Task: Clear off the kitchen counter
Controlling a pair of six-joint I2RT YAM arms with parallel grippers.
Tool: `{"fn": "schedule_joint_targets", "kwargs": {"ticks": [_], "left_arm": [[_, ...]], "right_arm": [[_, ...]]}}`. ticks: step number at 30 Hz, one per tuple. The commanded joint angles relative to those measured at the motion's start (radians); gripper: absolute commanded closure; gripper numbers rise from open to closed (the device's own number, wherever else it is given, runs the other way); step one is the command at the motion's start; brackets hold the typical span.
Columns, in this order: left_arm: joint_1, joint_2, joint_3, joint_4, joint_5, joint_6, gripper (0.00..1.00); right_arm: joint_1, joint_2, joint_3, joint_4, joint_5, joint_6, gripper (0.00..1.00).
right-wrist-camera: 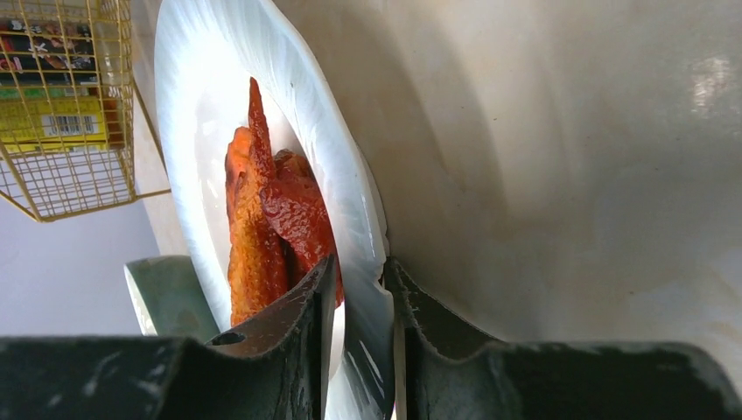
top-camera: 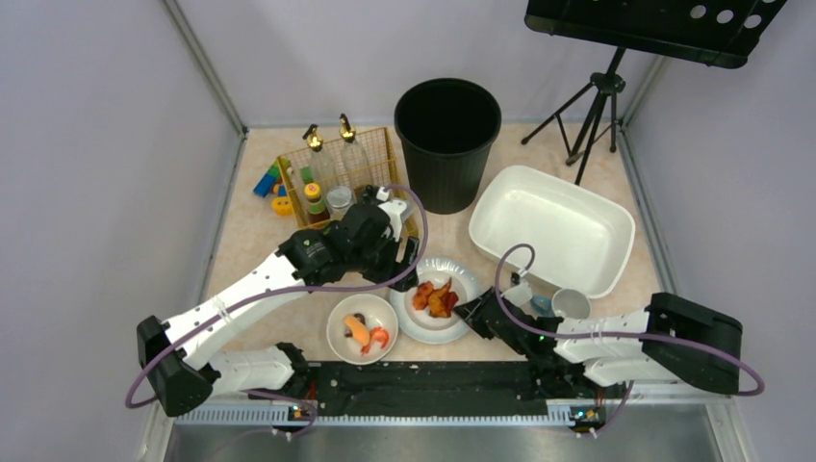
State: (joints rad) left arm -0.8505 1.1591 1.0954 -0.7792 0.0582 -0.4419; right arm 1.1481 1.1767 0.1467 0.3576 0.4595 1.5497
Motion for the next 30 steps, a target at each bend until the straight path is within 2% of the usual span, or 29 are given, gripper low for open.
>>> {"fn": "schedule_joint_targets", "kwargs": {"ticks": [1, 8, 9, 10, 14, 17, 22, 30], "left_arm": [[0.005, -0.016, 0.009, 0.009, -0.011, 0.015, 0.21], [0.005, -0.022, 0.005, 0.008, -0.012, 0.017, 0.21], [0.005, -0.023, 0.003, 0.008, -0.011, 0.017, 0.21], [0.005, -0.024, 0.001, 0.008, -0.011, 0.016, 0.21], [0.005, -0.030, -0.003, 0.006, -0.015, 0.015, 0.21], [0.007, -0.032, -0.003, 0.005, -0.016, 0.014, 0.21], [0.007, -0.030, 0.005, 0.004, -0.018, 0.014, 0.21], [0.007, -0.035, 0.036, 0.000, -0.026, 0.011, 0.21]], "right_arm": [[0.012, 0.072, 0.018, 0.014, -0.022, 0.002, 0.73], [0.012, 0.151, 0.022, 0.093, -0.041, 0.003, 0.76], [0.013, 0.162, 0.021, 0.105, -0.042, 0.003, 0.83], [0.012, 0.170, 0.017, 0.125, -0.045, 0.002, 0.99], [0.013, 0.175, -0.011, 0.195, -0.046, -0.003, 1.00], [0.012, 0.141, -0.024, 0.186, -0.033, -0.011, 1.00], [0.013, 0.010, -0.011, 0.082, -0.008, -0.053, 1.00], [0.012, -0.328, 0.045, -0.237, 0.060, -0.130, 1.00]]}}
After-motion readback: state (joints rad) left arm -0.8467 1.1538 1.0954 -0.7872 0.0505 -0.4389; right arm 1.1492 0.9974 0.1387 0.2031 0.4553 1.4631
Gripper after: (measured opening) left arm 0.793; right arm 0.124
